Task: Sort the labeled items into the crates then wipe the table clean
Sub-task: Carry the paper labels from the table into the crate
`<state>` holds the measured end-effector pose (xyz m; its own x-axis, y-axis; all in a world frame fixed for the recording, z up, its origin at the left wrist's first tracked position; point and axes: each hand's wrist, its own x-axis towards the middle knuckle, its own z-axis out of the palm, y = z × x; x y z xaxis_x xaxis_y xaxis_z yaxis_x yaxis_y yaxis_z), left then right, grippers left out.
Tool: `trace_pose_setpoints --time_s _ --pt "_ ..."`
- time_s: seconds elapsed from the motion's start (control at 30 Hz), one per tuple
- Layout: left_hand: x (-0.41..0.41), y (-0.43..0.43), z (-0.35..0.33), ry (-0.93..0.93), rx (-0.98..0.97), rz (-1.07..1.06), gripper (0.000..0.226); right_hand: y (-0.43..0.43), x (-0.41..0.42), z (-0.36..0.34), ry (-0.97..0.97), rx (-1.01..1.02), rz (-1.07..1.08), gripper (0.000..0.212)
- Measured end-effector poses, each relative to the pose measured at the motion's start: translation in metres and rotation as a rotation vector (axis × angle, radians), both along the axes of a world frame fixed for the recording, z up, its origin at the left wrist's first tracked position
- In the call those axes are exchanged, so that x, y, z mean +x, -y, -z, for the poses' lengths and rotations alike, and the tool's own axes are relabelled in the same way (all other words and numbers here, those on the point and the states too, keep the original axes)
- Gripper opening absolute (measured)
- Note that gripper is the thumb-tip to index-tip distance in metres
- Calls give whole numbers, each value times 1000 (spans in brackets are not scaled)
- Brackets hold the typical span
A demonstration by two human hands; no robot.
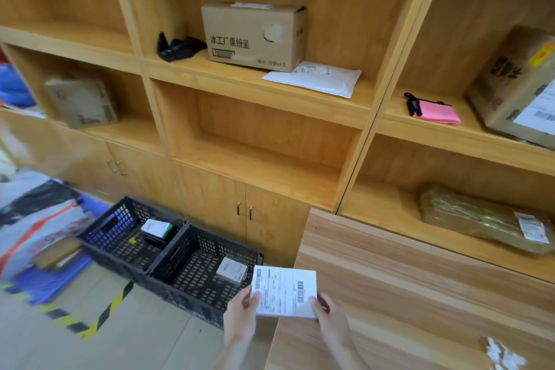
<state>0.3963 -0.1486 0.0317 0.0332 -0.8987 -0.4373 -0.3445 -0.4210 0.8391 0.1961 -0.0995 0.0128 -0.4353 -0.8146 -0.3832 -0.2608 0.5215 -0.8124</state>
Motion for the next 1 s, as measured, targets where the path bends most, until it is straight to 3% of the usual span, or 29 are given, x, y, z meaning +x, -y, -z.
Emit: trace_pose_setpoints --time_s 0.2,0.4,0.7,0.83,1.0 --pt "26 32 8 35 31 -49 27 41 30 5 57 -17 19 17" --pt "49 95 23 86 46 -21 27 107 49 39 92 47 11 35" --pt "63 204 53 135 106 0 23 207 66 70 68 70 59 36" --pt "67 233 62 160 104 -23 20 237 79 66 23 92 58 18" --pt "70 243 57 165 76 -13 16 245 89 73 44 75 77 29"
